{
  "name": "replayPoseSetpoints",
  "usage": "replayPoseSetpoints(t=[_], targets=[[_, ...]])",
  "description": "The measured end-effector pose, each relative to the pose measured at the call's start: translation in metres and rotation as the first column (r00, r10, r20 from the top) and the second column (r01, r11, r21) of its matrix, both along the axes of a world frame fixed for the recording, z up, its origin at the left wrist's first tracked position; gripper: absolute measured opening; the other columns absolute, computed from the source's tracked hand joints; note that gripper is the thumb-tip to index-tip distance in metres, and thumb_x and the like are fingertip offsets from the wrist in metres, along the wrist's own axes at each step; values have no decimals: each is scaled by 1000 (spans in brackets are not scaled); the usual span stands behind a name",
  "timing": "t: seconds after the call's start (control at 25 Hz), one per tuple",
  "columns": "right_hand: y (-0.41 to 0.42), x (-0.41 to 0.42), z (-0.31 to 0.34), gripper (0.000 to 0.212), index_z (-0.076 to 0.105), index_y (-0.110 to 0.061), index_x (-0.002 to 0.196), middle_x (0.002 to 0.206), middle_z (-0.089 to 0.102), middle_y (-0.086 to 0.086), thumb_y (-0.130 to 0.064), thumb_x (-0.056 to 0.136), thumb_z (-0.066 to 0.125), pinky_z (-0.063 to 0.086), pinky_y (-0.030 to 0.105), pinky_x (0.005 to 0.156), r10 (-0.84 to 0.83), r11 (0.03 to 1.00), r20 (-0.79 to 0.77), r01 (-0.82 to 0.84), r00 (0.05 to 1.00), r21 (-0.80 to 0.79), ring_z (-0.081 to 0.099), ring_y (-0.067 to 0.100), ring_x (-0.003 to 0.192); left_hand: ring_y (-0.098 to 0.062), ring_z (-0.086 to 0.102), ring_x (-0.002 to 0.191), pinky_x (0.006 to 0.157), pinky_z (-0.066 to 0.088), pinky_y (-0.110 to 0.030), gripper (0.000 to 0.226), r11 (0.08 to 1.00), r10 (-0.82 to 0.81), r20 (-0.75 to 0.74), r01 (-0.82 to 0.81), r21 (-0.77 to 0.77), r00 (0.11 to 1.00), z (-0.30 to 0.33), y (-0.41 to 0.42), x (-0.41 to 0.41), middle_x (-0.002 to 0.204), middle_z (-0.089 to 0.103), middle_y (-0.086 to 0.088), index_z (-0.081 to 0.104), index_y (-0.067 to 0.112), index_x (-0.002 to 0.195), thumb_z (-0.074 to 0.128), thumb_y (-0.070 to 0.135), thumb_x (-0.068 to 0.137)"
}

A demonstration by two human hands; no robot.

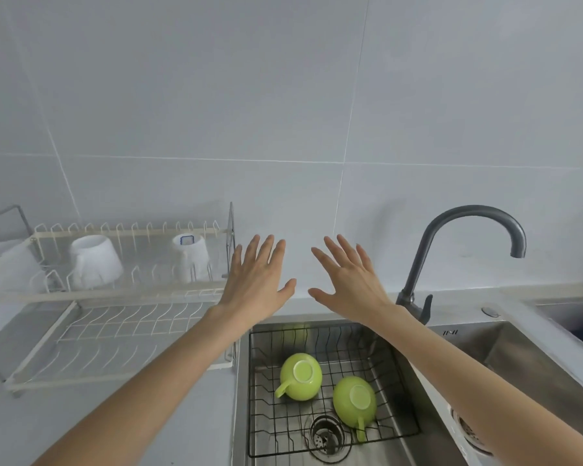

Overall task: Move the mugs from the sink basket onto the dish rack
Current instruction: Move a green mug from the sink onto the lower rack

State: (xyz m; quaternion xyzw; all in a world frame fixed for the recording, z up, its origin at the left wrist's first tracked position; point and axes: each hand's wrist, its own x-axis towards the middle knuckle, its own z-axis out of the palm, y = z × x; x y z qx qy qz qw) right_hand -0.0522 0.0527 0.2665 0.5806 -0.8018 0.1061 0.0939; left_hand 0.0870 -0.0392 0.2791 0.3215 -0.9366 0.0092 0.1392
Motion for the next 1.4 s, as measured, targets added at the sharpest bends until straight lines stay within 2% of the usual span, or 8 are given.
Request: replayPoseSetpoints(t=[0.44,0.96,1.12,1.28,1.4], targets=[[43,-72,-74,72,12,-22,147,159,2,7,-44,88,49,-3,43,119,13,990,127,-30,992,136,-7,24,147,-28,-2,146,118,3,-47,70,990,9,119,-26,141,993,-78,35,-69,158,2,-9,2,15,145,37,44,92],[48,-132,-173,76,8,-21,148,159,2,7,-44,88,50,0,40,120,-153,941,313,41,937,336,-5,23,147,-26,4,145,119,9,-45,71,932,-82,253,-16,362,964,-176,38,-133,157,6,-10,5,16,145,40,46,91],[44,-141,-207,75,10,-21,147,159,5,7,-41,88,51,6,38,120,-223,917,421,42,879,397,0,23,147,-26,10,145,118,15,-42,70,873,-96,273,-50,485,957,-209,36,-147,157,9,-9,7,16,145,40,45,91],[39,-147,-240,74,13,-20,147,158,12,8,-38,88,54,22,40,116,-311,887,540,35,782,461,13,25,145,-27,27,139,110,31,-42,70,794,-103,293,-99,600,951,-243,34,-162,154,21,-9,11,14,145,44,44,90],[37,-151,-263,69,17,-18,145,155,20,10,-34,89,53,32,43,110,-374,865,586,43,719,500,23,28,141,-27,32,136,106,36,-42,69,682,-67,298,-174,711,952,-269,31,-173,151,27,-9,15,14,144,46,42,89]])
